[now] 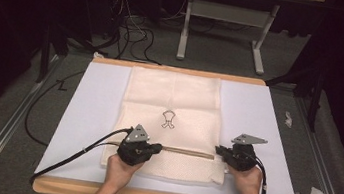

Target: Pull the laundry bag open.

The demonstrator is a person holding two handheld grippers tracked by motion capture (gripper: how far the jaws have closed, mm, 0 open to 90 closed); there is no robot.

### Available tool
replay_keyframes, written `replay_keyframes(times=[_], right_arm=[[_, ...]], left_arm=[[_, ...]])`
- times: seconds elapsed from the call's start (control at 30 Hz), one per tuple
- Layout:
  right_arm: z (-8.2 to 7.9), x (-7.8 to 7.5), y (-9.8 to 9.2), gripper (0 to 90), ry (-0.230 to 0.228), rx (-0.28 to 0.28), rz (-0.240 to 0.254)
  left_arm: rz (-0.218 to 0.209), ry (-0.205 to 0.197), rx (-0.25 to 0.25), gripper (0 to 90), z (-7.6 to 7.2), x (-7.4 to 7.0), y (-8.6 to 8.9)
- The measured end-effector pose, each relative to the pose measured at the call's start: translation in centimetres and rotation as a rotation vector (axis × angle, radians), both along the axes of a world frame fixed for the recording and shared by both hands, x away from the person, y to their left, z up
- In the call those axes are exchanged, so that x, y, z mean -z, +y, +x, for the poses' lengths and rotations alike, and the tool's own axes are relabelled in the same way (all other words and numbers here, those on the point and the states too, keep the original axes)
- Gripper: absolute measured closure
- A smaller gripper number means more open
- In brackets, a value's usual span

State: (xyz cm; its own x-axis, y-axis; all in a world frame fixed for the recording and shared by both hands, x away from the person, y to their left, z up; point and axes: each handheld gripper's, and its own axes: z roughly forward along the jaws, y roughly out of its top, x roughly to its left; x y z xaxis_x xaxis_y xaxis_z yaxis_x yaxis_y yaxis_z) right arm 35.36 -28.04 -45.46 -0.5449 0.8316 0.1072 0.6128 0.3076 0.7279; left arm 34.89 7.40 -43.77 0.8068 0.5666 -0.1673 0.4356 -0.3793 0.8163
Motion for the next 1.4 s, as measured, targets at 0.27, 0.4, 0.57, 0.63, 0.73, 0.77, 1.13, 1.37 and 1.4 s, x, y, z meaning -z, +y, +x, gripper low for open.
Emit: replay_keyframes(times=[0.27, 0.4, 0.57, 0.63, 0.73, 0.77, 1.13, 1.37, 1.4], right_arm=[[0.0, 0.0, 0.0, 87.9, 0.004, 0.001, -0.006], [0.0, 0.0, 0.1, 87.9, 0.006, 0.004, -0.003], [0.1, 0.0, 0.1, 87.9, 0.007, 0.002, -0.004], [0.1, 0.0, 0.1, 87.9, 0.006, 0.0, -0.009], [0.1, -0.1, 0.1, 87.9, 0.003, 0.001, -0.01], [0.1, -0.1, 0.1, 87.9, 0.002, 0.0, -0.007], [0.1, -0.2, 0.1, 87.9, 0.002, -0.002, -0.008], [0.2, -0.1, 0.2, 87.9, 0.005, -0.003, -0.017], [0.2, -0.1, 0.2, 87.9, 0.004, -0.003, -0.016]], left_arm=[[-0.002, -0.001, -0.014, 87.0, -0.1, -0.1, 0.7], [-0.004, -0.002, -0.018, 87.0, -0.1, -0.1, 1.0], [-0.011, 0.001, -0.027, 87.0, -0.1, -0.2, 1.5], [-0.011, 0.001, -0.03, 87.0, -0.1, -0.2, 1.7], [-0.009, 0.001, -0.032, 87.0, -0.1, -0.2, 1.9], [-0.01, 0.001, -0.033, 87.0, -0.1, -0.3, 2.0], [-0.013, -0.001, -0.051, 87.0, -0.2, -0.3, 3.0], [-0.027, 0.004, -0.059, 87.0, -0.3, -0.3, 3.5], [-0.025, 0.004, -0.06, 87.0, -0.3, -0.3, 3.6]])
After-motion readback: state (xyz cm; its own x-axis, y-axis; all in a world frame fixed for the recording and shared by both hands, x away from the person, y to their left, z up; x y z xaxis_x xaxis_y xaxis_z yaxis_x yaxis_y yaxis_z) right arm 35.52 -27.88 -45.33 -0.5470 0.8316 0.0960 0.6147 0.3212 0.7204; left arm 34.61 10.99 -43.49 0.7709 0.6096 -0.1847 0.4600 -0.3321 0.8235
